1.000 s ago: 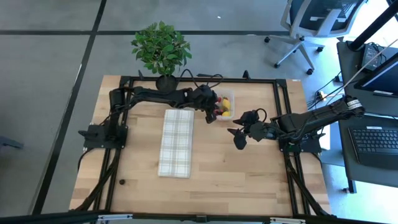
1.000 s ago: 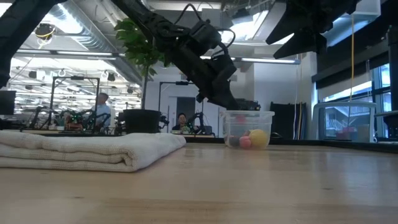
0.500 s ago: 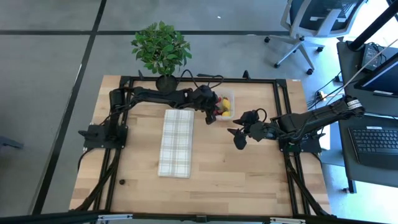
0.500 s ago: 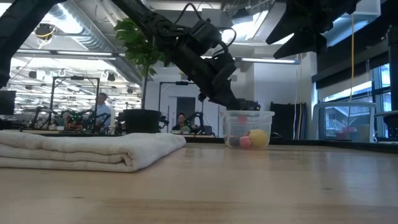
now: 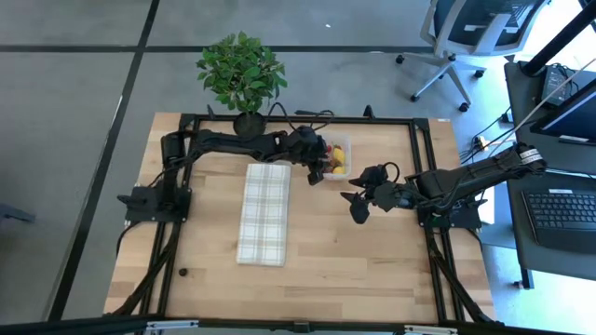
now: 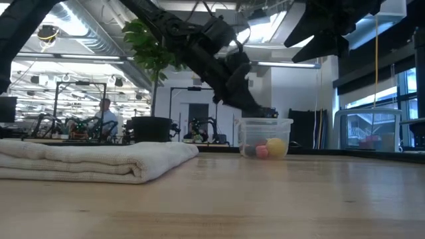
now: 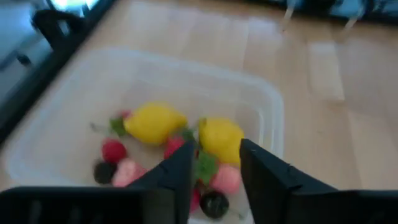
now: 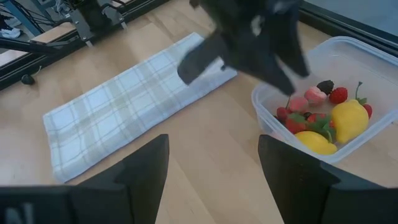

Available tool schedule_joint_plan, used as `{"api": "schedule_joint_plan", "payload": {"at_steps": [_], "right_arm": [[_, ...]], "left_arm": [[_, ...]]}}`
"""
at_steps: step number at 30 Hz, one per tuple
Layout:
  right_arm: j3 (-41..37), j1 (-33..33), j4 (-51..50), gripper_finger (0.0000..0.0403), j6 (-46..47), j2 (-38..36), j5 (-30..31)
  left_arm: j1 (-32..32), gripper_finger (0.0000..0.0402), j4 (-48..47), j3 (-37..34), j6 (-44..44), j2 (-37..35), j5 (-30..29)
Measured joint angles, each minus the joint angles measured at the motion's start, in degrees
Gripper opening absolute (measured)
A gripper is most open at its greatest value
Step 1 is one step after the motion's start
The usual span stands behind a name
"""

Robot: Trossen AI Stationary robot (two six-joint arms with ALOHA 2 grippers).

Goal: Pick and placing Produce into tupperware
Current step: Put the black cherry into the transparent bin

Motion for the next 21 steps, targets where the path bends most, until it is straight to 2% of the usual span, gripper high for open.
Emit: {"api": "schedule_joint_plan", "payload": {"at_steps": [5, 10, 16, 21], "right_arm": [[0.0, 0.0, 0.0, 0.0249, 0.1, 0.0, -2.0], [-0.1, 0.1, 0.1, 0.0249, 0.2, 0.0, -3.6], [-0.1, 0.1, 0.2, 0.0249, 0.1, 0.0, -4.6], [-0.1, 0.1, 0.2, 0.0249, -0.1, 0.0, -4.6]], "left_arm": [[-0.3, 0.0161, -0.7, 0.1, 5.8, -9.4, 0.0], [-3.0, 0.0188, -9.3, 0.1, 10.5, -21.3, 0.3], [-8.9, 0.0198, -31.1, 0.1, 6.2, -33.9, 0.5], [-16.7, 0.0194, -57.1, 0.1, -2.5, -42.4, 0.5]]}}
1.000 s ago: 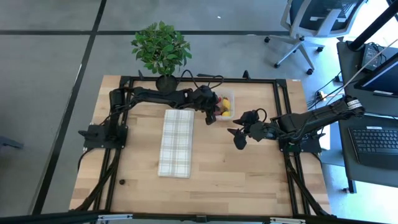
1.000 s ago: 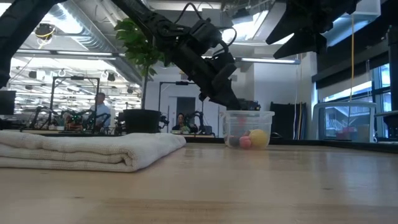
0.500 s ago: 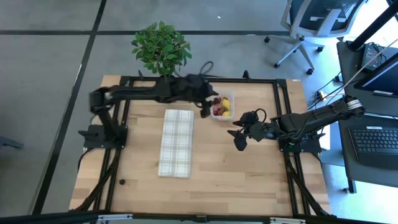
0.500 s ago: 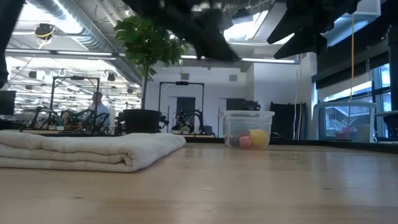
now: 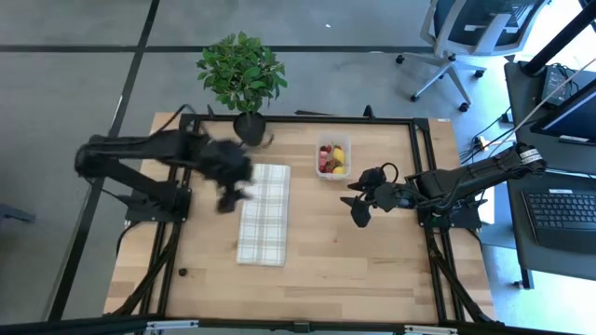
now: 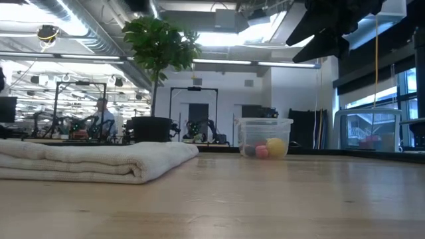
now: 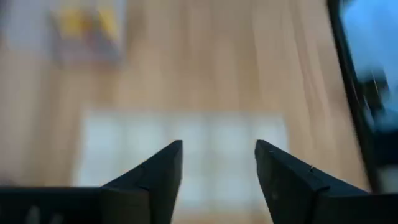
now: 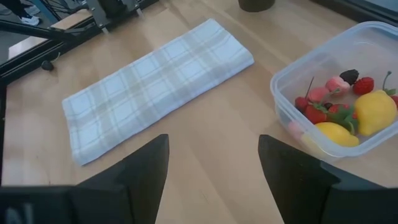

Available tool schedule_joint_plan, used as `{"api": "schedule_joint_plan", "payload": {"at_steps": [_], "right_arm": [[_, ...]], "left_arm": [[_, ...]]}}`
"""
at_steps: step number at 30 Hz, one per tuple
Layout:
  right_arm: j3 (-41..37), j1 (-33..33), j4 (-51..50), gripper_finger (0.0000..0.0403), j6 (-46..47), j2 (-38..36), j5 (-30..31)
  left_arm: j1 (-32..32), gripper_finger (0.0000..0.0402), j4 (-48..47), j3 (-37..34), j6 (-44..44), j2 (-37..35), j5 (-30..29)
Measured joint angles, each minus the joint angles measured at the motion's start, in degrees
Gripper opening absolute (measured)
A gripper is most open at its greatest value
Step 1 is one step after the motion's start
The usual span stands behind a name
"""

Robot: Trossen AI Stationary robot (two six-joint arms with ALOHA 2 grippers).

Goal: Pick and placing Produce into tupperware
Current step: Put the black cherry into the transparent bin

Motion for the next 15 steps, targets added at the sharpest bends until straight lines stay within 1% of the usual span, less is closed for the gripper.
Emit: {"api": "schedule_joint_plan", "payload": {"at_steps": [3, 5, 7, 9, 12, 15], "right_arm": [[0.0, 0.0, 0.0, 0.0249, -1.3, 0.0, 0.0], [0.0, 0.0, 0.0, 0.0249, -1.6, 0.0, 0.0], [0.0, 0.0, 0.0, 0.0249, -1.6, 0.0, 0.0], [0.0, 0.0, 0.0, 0.0249, -1.6, 0.0, 0.0], [0.0, 0.0, 0.0, 0.0249, -1.6, 0.0, 0.0], [0.0, 0.0, 0.0, 0.0249, -1.6, 0.0, 0.1]], "left_arm": [[-7.4, 0.0183, -13.8, -0.1, -11.2, -2.5, -0.2], [-13.2, 0.0173, -20.6, -0.1, -20.3, -2.8, -2.1], [-19.1, 0.0163, -26.0, -0.1, -28.4, -2.5, -2.7], [-24.5, 0.0154, -28.8, -0.4, -35.5, -2.0, -2.7], [-31.1, 0.0144, -29.2, -2.3, -45.2, -1.7, -1.9], [-36.5, 0.0138, -29.1, -5.8, -55.6, -1.8, 0.3]]}}
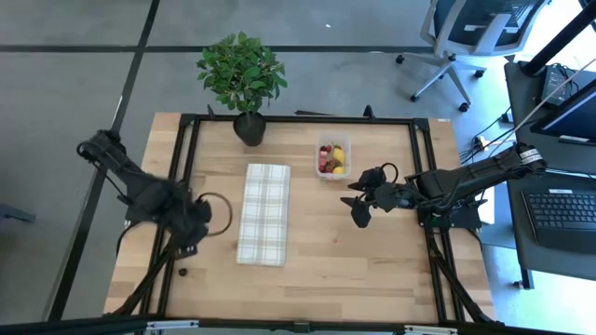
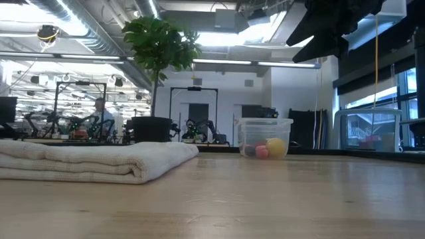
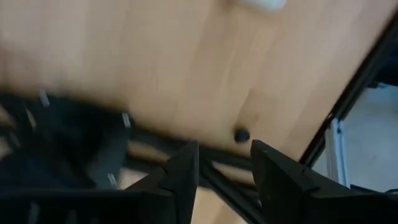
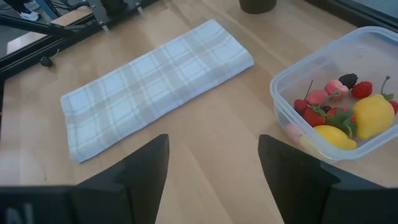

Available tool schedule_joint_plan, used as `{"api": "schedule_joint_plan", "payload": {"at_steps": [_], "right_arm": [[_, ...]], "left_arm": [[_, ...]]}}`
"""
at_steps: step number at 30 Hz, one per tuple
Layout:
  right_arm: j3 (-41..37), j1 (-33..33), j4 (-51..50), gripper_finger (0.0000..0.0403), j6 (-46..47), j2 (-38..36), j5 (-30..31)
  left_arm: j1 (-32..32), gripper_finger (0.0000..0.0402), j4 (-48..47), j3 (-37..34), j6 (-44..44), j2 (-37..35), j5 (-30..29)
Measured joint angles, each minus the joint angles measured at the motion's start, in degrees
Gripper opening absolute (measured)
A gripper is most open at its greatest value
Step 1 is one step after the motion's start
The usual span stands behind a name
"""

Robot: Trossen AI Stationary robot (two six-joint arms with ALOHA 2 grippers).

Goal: Pick and placing Produce into tupperware
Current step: Put the black cherry into the transparent bin

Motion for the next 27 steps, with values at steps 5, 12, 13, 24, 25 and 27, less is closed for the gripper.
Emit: {"api": "schedule_joint_plan", "payload": {"at_steps": [5, 12, 13, 24, 25, 27], "right_arm": [[0.0, 0.0, 0.0, 0.0249, 0.2, 0.0, 0.0], [0.0, 0.0, 0.0, 0.0249, 0.3, 0.0, 0.1], [0.0, 0.0, 0.0, 0.0249, 0.3, 0.0, 0.1], [0.0, 0.0, 0.1, 0.0249, 0.3, 0.0, 0.1], [0.0, 0.0, 0.1, 0.0249, 0.3, 0.0, 0.1], [0.0, 0.0, 0.1, 0.0249, 0.3, 0.0, 0.1]], "left_arm": [[-8.1, 0.0136, 5.7, -7.8, -13.1, 0.0, 3.9], [-15.6, 0.0144, 23.6, -17.1, -16.2, 0.1, 3.4], [-16.2, 0.0145, 25.2, -18.2, -16.8, 0.1, 3.5], [-21.2, 0.0201, 45.2, -29.6, -21.9, 0.1, 7.0], [-21.5, 0.0212, 45.7, -30.6, -22.0, 0.1, 7.7], [-22.0, 0.0234, 46.8, -32.5, -22.0, 0.1, 8.4]]}}
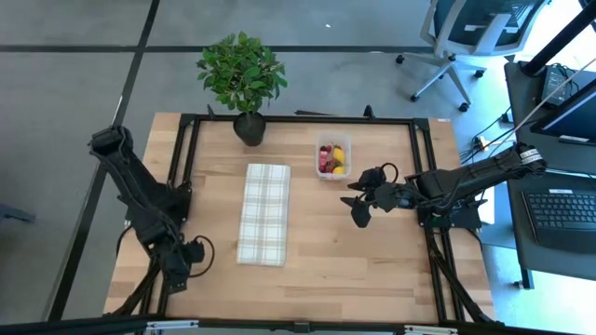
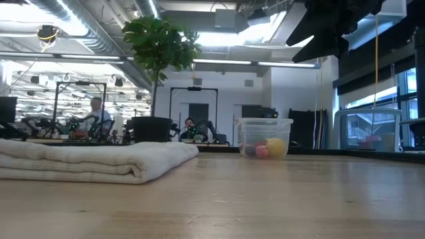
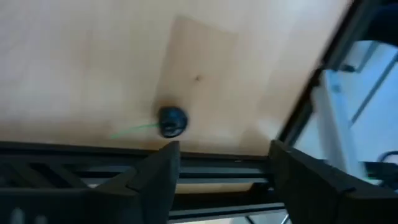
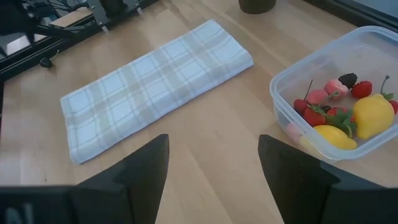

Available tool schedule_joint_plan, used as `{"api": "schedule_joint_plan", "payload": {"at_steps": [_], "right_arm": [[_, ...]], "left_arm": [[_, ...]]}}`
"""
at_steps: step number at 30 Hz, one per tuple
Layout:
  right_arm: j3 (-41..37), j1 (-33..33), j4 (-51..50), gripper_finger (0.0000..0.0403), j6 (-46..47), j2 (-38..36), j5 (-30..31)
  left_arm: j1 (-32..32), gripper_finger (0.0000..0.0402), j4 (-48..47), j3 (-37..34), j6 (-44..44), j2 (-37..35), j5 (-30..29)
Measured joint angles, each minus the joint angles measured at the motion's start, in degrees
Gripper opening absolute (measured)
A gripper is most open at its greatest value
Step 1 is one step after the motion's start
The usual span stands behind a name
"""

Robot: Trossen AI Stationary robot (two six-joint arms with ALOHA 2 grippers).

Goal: Pick and placing Produce into tupperware
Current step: Put the black cherry into the transparent bin

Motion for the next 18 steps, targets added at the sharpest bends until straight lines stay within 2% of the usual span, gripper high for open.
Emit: {"api": "schedule_joint_plan", "payload": {"at_steps": [5, 10, 13, 18], "right_arm": [[0.0, 0.0, 0.0, 0.0249, 0.0, 0.0, 0.0], [0.0, 0.0, 0.0, 0.0249, -0.1, 0.0, 0.0], [0.0, 0.0, 0.0, 0.0249, -0.1, 0.4, 1.1], [0.0, 0.0, 0.3, 0.0249, -0.2, 2.5, 3.5]], "left_arm": [[-0.7, 0.028, 0.5, -2.7, -0.9, 0.0, -1.2], [-0.7, 0.0294, 0.7, -2.8, -0.4, 0.0, -3.1], [-0.7, 0.029, 1.2, -2.8, 5.4, 0.0, -1.9], [-1.4, 0.0283, 1.9, -2.8, 20.9, 0.0, -0.8]]}}
